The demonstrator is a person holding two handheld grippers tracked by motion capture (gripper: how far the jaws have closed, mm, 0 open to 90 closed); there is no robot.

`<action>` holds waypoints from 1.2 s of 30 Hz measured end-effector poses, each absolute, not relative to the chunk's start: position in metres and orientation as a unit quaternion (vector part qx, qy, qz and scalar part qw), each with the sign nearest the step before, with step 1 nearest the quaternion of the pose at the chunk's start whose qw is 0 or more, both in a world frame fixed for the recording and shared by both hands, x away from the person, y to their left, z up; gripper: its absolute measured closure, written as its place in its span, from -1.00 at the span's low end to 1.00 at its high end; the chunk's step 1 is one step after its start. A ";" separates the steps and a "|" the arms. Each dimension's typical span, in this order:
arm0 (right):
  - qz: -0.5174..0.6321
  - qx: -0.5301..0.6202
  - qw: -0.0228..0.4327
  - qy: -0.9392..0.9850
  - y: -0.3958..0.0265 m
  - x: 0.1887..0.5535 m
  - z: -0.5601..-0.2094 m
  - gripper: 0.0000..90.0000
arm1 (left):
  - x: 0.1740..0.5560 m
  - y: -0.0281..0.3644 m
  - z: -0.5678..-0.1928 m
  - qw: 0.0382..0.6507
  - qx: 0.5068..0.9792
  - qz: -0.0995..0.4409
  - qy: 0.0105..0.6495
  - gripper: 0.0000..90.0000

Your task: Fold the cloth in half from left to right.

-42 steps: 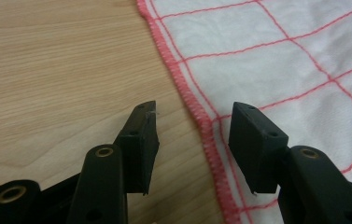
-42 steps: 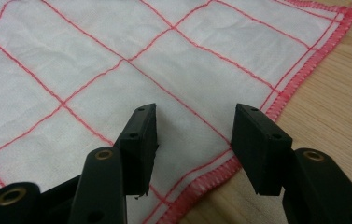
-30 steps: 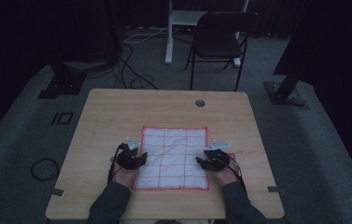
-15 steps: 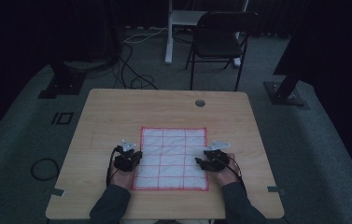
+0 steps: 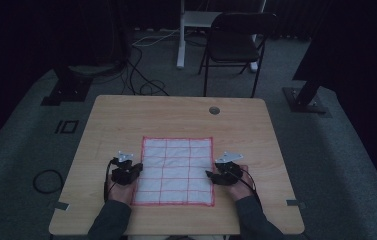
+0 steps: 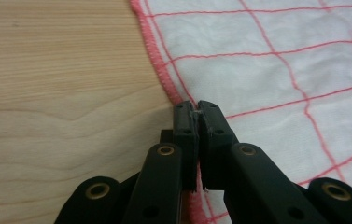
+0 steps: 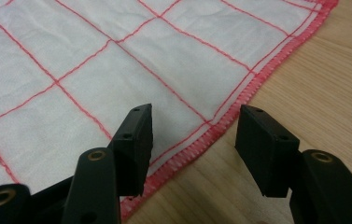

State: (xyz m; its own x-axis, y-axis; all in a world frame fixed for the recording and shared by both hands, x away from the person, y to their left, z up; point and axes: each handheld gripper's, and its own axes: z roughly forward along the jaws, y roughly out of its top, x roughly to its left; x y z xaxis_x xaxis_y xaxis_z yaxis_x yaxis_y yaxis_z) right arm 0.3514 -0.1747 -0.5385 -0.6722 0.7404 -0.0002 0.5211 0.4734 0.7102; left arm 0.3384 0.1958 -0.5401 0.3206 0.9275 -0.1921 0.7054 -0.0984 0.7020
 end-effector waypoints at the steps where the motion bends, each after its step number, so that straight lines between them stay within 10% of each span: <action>1: 0.352 0.374 0.156 0.844 -0.175 0.351 -0.538 0.03 | 0.339 0.196 -0.540 0.370 0.725 0.147 0.563 0.94; 36: 0.356 0.389 0.162 0.834 -0.189 0.351 -0.535 0.03 | 0.349 0.132 -0.490 0.492 0.728 0.057 0.474 0.95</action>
State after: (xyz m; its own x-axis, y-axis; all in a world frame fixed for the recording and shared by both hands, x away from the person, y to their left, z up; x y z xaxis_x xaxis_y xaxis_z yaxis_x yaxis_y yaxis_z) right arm 0.3506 -0.1889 -0.5349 -0.6454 0.7638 0.0073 0.5334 0.4438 0.7201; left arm 0.3490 0.1319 -0.4903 0.5445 0.7460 -0.3835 0.6334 -0.0659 0.7710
